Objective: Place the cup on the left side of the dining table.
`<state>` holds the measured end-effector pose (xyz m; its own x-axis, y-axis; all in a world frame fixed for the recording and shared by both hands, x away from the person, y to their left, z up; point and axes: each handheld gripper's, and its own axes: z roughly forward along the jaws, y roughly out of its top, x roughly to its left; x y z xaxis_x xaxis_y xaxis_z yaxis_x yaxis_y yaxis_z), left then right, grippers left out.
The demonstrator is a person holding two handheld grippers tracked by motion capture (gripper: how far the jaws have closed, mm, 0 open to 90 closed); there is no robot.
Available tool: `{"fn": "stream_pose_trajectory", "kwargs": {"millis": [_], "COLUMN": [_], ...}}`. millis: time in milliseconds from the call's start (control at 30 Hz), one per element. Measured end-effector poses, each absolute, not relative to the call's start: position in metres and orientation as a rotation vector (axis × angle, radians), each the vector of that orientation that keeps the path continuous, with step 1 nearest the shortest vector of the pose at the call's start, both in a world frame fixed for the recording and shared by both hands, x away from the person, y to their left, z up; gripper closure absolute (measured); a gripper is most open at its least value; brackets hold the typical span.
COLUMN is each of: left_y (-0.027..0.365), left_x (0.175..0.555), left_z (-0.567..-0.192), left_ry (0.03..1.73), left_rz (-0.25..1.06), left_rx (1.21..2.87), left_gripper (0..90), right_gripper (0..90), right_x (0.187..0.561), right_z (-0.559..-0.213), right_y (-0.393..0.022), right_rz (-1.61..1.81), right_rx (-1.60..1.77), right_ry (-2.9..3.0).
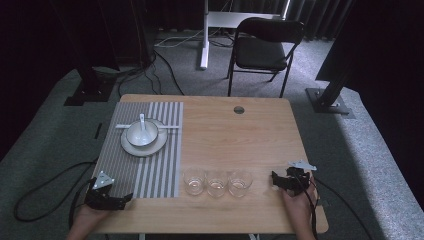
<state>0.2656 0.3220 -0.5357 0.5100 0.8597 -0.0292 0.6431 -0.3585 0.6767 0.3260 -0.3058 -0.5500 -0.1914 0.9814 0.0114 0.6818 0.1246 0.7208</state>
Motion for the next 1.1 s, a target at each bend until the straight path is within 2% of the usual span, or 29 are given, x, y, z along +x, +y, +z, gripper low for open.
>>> {"fn": "stream_pose_trajectory", "kwargs": {"millis": [467,1100], "left_y": [0.305,0.245], "left_x": [0.268,0.276], "left_z": [-0.525,-0.486], "left_ry": [1.168,0.938], "left_rz": [0.430,0.397], "left_rx": [2.132,2.141], "left_gripper": [2.8,2.8], "right_gripper": [12.5,12.4], "right_x": [0.326,0.326], "right_z": [-0.550,-0.550], "right_y": [-0.306,-0.306], "right_rz": [0.834,0.834], "right_rx": [1.602,1.603], "right_ry": [1.934,1.935]}}
